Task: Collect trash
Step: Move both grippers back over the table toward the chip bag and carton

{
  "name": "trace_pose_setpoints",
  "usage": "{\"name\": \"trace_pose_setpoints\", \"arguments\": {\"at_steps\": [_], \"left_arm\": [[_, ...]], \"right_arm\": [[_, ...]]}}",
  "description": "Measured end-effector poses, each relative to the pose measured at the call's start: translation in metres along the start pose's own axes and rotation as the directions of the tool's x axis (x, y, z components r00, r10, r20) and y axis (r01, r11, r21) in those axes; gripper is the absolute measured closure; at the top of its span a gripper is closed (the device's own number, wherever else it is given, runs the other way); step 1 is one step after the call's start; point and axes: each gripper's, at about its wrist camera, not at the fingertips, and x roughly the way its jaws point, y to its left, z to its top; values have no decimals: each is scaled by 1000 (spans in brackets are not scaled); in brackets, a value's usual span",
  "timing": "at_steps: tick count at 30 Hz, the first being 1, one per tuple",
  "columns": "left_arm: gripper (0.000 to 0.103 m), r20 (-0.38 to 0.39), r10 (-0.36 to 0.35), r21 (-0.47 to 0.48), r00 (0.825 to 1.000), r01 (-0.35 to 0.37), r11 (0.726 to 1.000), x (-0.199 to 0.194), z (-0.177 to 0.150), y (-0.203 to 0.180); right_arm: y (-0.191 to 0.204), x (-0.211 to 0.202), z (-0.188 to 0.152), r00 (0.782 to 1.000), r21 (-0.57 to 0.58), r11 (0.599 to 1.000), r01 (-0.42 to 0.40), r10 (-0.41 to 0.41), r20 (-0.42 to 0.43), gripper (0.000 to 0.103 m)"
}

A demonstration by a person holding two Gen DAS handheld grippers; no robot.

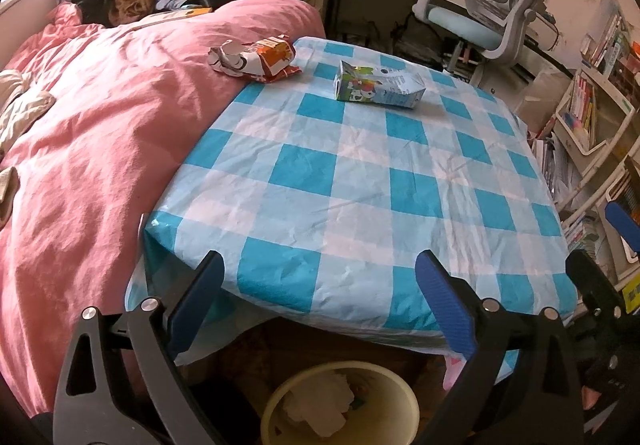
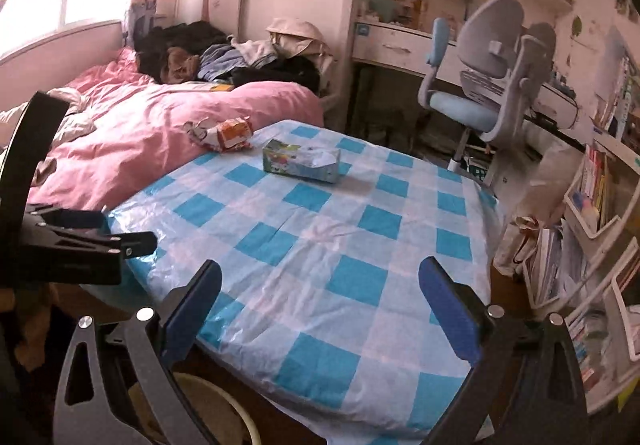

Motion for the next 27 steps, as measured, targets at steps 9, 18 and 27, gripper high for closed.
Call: {"name": "trace_pose_setpoints", "arguments": {"at_steps": [9, 18, 27], "left_arm": [[10, -2, -3, -4, 1000, 3, 1000, 1, 0, 0], [10, -3, -1, 0, 1000, 1, 1000, 1, 0, -1], [10, -5, 8, 6, 1000, -8, 1000, 3, 0, -5]], "right_arm": [[1, 7, -2, 1000, -2, 1000, -7, 7, -20, 8], [11, 8, -4, 999, -14, 999, -37, 37, -22, 8], [13, 6, -4, 999, -22, 999, -42, 42, -14, 8]]}}
